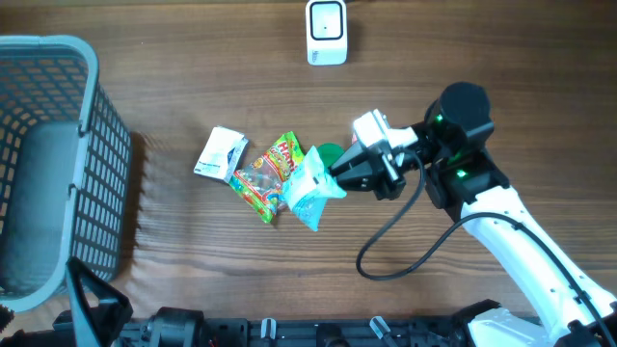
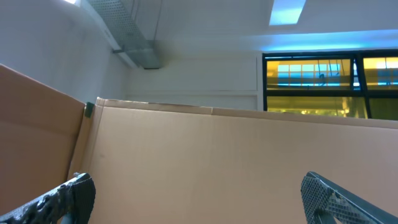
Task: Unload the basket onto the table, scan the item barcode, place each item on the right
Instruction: 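Lift the wipes pack and carry it up to the white scanner, then hold the wipes pack over the scanner window with the right gripper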
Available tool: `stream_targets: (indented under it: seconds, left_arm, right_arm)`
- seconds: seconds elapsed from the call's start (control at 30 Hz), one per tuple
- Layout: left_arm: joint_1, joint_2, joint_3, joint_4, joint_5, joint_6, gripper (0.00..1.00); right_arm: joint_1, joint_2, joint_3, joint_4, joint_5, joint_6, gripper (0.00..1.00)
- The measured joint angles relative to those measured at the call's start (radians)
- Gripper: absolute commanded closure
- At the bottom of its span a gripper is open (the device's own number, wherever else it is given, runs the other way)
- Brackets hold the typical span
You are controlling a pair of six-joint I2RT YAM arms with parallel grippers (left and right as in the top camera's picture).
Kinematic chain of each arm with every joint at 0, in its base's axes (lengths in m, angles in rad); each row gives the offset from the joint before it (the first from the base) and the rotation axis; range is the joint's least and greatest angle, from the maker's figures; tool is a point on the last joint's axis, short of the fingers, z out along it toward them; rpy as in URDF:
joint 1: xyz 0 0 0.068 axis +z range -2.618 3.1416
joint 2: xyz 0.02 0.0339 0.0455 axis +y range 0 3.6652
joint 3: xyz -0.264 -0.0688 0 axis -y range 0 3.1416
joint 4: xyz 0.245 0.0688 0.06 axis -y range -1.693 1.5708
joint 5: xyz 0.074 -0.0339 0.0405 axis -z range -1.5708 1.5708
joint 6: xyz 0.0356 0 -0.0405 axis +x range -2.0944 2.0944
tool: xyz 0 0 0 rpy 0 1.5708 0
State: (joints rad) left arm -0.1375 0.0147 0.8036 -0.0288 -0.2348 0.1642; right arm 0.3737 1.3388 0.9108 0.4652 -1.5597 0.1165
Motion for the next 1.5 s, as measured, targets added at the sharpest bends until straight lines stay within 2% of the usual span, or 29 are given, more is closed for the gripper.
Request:
stream_targets:
  seconds: [0.2, 0.27, 0.3, 0.37, 0.4, 0.63, 0.7, 0.9, 1.03, 1.07, 1.27, 1.5]
  left_arm:
    - [0.0, 0.0, 0.0, -0.005, -0.038, 0.0, 0.0]
    - [0.0, -0.001, 0.0, -0.083, -0.053, 0.0, 0.0]
    - [0.0, -0.001, 0.0, -0.156, -0.057, -0.008, 0.0]
    - [0.0, -0.001, -0.01, -0.234, -0.056, -0.036, 0.0]
    - [0.0, -0.001, -0.021, -0.248, -0.055, -0.049, 0.0]
    - [0.0, -0.001, -0.211, -0.251, -0.029, -0.098, 0.0]
    - [0.0, -0.001, -0.263, -0.253, -0.029, -0.103, 0.0]
    - [0.0, -0.001, -0.324, -0.257, -0.029, -0.103, 0.0]
    - [0.0, -0.001, -0.327, -0.31, -0.029, -0.104, 0.0]
    - [0.0, -0.001, -0.328, -0.334, -0.029, -0.107, 0.0]
    - [0.0, -0.001, -0.337, -0.439, -0.029, -0.11, 0.0]
    - [0.0, -0.001, -0.369, -0.443, -0.029, -0.11, 0.0]
  right_arm:
    - [-0.037, 0.0, 0.0, -0.036, 0.0, 0.351, 0.95]
    - [-0.037, 0.0, 0.0, -0.037, 0.006, 0.44, 0.87]
    - [-0.036, 0.0, 0.0, -0.038, 0.016, 0.458, 0.86]
    - [-0.036, 0.0, 0.0, -0.038, 0.044, 0.481, 0.96]
    - [-0.036, 0.001, 0.0, -0.039, 0.076, 0.484, 0.96]
    - [-0.043, 0.051, 0.003, -0.055, 0.432, 0.488, 0.95]
    - [-0.043, 0.091, 0.04, -0.156, 0.599, 0.47, 0.96]
    - [-0.043, 0.29, 0.356, -0.539, 1.039, 0.389, 0.95]
    - [-0.043, 0.494, 0.687, -0.684, 1.239, 0.36, 0.95]
    - [-0.043, 0.596, 0.82, -0.707, 1.284, 0.357, 0.95]
    - [-0.043, 0.906, 1.117, -0.749, 1.412, 0.393, 0.95]
    - [-0.043, 1.016, 1.159, -0.684, 1.487, 0.464, 0.95]
